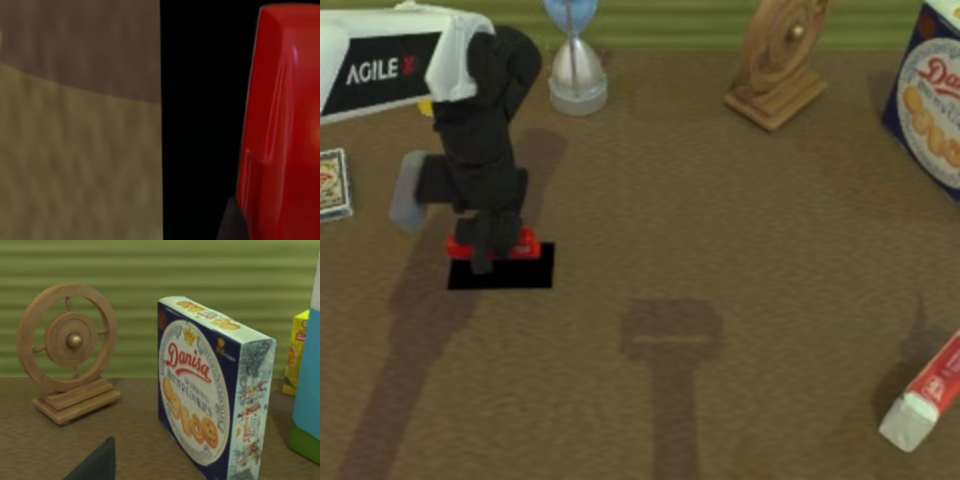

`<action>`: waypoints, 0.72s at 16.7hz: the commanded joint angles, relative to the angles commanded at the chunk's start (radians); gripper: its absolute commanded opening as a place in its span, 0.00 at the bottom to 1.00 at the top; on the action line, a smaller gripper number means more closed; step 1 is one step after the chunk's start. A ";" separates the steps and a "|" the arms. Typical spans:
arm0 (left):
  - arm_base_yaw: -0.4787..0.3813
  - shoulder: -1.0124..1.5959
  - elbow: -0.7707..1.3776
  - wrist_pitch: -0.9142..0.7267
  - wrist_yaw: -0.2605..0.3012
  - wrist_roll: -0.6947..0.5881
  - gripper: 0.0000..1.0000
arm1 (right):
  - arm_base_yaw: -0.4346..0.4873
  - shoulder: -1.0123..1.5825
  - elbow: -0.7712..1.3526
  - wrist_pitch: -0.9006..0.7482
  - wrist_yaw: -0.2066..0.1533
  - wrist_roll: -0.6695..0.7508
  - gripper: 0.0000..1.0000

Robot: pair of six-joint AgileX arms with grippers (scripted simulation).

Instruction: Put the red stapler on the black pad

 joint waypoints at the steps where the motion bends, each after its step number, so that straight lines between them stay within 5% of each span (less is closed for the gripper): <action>1: 0.000 0.000 0.000 0.000 0.000 0.000 0.00 | 0.000 0.000 0.000 0.000 0.000 0.000 1.00; 3: 0.000 0.000 0.000 0.000 0.000 0.000 0.00 | 0.000 0.000 0.000 0.000 0.000 0.000 1.00; 12: 0.000 0.000 0.000 0.000 0.000 0.000 0.68 | 0.000 0.000 0.000 0.000 0.000 0.000 1.00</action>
